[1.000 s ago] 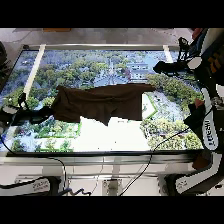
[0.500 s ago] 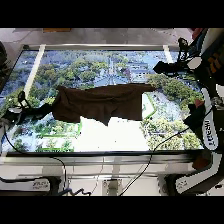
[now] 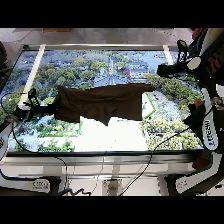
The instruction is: Fold the clothes and pants, and hang the long-sleeved shirts on hangers.
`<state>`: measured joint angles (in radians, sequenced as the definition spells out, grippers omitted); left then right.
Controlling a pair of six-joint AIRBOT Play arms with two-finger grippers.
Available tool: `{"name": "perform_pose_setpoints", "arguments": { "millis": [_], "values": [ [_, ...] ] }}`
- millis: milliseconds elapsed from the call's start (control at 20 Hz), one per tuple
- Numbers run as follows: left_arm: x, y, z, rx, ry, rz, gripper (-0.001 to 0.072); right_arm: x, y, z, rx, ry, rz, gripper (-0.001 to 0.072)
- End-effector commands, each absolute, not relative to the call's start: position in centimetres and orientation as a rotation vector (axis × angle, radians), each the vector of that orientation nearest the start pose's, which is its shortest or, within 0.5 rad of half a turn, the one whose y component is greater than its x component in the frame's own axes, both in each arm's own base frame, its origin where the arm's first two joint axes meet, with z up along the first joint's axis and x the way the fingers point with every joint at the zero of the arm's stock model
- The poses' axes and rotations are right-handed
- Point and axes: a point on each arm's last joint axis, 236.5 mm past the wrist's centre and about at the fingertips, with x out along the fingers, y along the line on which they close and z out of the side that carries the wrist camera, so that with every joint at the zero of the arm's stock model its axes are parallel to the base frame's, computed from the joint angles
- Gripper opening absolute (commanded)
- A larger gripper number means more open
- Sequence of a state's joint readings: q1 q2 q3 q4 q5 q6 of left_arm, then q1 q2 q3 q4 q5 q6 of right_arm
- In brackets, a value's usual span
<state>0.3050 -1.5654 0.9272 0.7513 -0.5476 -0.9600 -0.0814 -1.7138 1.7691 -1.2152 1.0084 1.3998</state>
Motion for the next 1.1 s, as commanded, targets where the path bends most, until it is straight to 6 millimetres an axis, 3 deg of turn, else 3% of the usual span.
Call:
{"name": "perform_pose_setpoints", "arguments": {
  "millis": [0, 100, 200, 300, 400, 500, 550, 650, 800, 1050],
  "values": [
    [46.5, 6.3, -9.8, -0.443, 0.912, 0.028, 0.0026, 51.7, -1.2, 3.2, 0.012, 1.162, 0.149, 0.0177],
    [46.7, 6.5, -9.4, -0.439, 0.9, 0.035, 0.0026, 48.0, -2.3, 1.0, 0.051, 1.32, 0.169, 0.0176],
    [46.7, 6.5, -9.4, -0.439, 0.9, 0.034, 0.0026, 43.1, -1.4, -1.7, 0.171, 1.496, 0.276, 0.0176],
    [46.6, 6.2, -9.5, -0.44, 0.906, 0.027, 0.0026, 39.5, 3.0, -2.7, 0.413, 1.572, 0.489, 0.0176],
    [46.5, 6.1, -9.5, -0.442, 0.912, 0.021, 0.0026, 37.8, 8.0, -2.7, 0.655, 1.559, 0.665, 0.0215],
    [46.5, 6.0, -9.5, -0.444, 0.913, 0.018, 0.0026, 36.9, 10.6, -4.6, 0.764, 1.557, 0.68, 0.044],
    [46.4, 5.9, -9.4, -0.445, 0.915, 0.015, 0.0026, 36.5, 11.4, -6.3, 0.77, 1.566, 0.643, 0.0478],
    [46.4, 5.8, -9.1, -0.444, 0.913, 0.008, 0.0026, 35.7, 12.7, -9.3, 0.772, 1.582, 0.567, 0.0478],
    [46.5, 5.8, -8.7, -0.441, 0.904, 0.006, 0.0026, 35.0, 14.2, -11.9, 0.763, 1.594, 0.482, 0.0478],
    [46.5, 5.8, -8.6, -0.442, 0.903, 0.006, 0.0026, 38.4, 14.4, -13.3, 0.791, 1.487, 0.323, 0.0466]
  ]
}}
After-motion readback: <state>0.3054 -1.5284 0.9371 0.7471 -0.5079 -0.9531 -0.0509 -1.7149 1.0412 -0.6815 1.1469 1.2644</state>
